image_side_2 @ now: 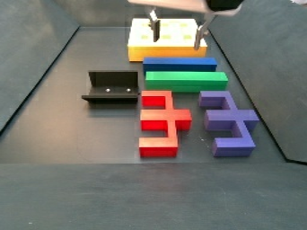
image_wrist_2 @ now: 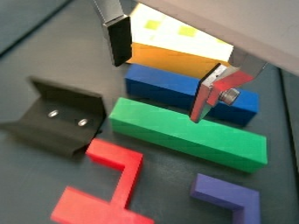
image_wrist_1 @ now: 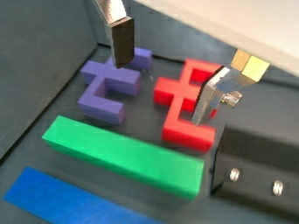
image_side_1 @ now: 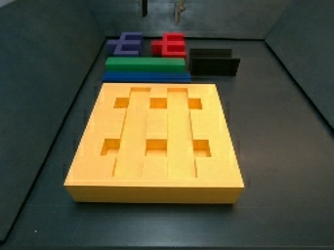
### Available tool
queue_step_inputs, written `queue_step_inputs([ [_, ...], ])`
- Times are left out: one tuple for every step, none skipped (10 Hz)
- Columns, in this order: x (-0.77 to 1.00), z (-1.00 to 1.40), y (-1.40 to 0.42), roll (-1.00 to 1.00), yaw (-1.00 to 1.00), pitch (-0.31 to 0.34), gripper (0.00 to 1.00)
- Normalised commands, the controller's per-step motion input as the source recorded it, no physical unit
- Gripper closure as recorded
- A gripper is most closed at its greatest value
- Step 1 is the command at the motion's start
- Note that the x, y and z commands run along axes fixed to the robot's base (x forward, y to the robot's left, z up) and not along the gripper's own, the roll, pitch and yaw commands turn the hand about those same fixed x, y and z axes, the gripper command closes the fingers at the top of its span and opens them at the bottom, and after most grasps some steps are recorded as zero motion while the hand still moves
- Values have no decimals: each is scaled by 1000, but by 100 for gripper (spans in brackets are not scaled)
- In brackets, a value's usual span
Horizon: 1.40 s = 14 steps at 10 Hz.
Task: Pick up the green object. Move up. Move to above the board. Insert the green object.
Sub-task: Pick up the green object.
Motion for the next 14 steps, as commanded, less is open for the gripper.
queue_step_inputs([
  [0, -431, -51, 0, -1000, 4, 0],
  [0, -454, 0, 0, -997, 76, 0],
  [0, -420, 0, -56, -1000, 79, 0],
  [0, -349, 0, -69, -1000, 39, 0],
  [0, -354, 0, -69, -1000, 41, 0],
  [0, -274, 0, -53, -1000, 54, 0],
  [0, -206, 0, -41, -1000, 67, 0],
  [0, -217, 0, -31, -1000, 74, 0],
  [0, -209, 0, -20, -954, 94, 0],
  [0, -186, 0, -7, -911, 110, 0],
  [0, -174, 0, 0, -869, 101, 0],
  [0, -211, 0, 0, -777, 93, 0],
  [0, -314, 0, 0, -683, 107, 0],
  [100, -311, -226, -46, -589, 94, 0],
])
